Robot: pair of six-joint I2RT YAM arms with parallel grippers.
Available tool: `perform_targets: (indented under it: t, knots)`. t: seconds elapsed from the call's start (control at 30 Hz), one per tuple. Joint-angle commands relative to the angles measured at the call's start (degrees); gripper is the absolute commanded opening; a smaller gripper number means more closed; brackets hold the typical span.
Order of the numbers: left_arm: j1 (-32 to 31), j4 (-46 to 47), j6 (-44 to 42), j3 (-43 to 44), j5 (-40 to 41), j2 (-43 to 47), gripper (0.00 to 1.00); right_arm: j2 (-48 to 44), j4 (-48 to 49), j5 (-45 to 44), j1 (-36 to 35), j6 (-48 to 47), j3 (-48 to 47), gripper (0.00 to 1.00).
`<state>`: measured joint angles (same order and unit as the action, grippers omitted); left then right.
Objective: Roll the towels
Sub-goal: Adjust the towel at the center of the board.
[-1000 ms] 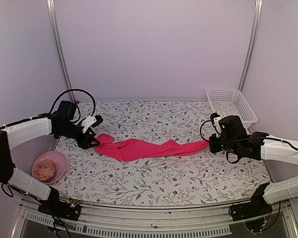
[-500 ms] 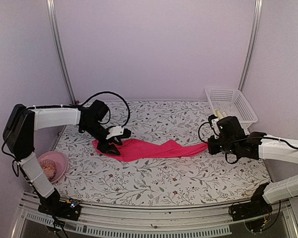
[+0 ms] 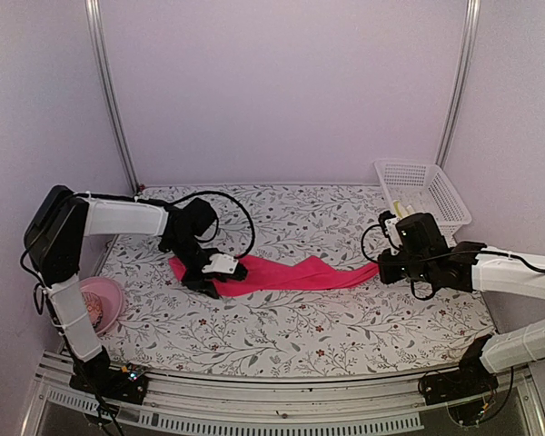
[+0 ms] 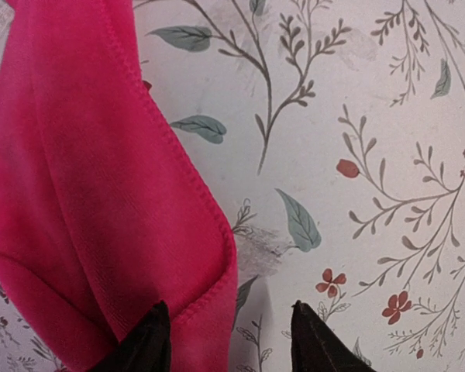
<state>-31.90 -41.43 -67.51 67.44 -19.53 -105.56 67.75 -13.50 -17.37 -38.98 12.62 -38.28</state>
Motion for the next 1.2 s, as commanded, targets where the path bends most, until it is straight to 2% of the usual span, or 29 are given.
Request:
perform_targets:
  t: [0.0, 0.23, 0.33, 0.5, 0.67, 0.83, 1.17]
  knots:
    - [-1.63, 4.03, -1.31, -1.01, 3.21, 0.0, 0.54, 0.67, 1.87, 1.24, 0.3, -0.32, -0.2, 0.02]
    - [-2.72, 5.22, -1.53, -0.57, 5.92, -2.21, 0.54, 0.37, 2.07, 1.37, 0.3, -0.32, 0.56, 0.02]
    - [-3.06, 5.48, -1.7, -0.55, 8.52, -3.41, 0.48, 0.46, 2.23, 1.5, 0.26, -0.33, 0.77, 0.02]
    - [-3.36, 5.31, -2.45, -0.31, 12.57, -4.74, 0.29, 0.71, 2.8, 2.04, 0.27, -0.32, 1.06, 0.02]
    - [-3.61, 4.96, -2.18, -0.11, 13.77, -4.41, 0.0, 0.83, 3.17, 2.39, 0.31, -0.15, 1.29, 0.02]
    - [-3.29, 4.76, -0.53, 0.24, 13.01, -1.16, 0.0, 0.56, 3.13, 1.16, 0.28, -0.35, 1.63, 0.02]
    - [2.21, 9.04, 10.86, 5.01, 5.23, 9.23, 0.0, -0.65, 3.14, -0.88, 0.46, -0.45, 2.35, 0.02]
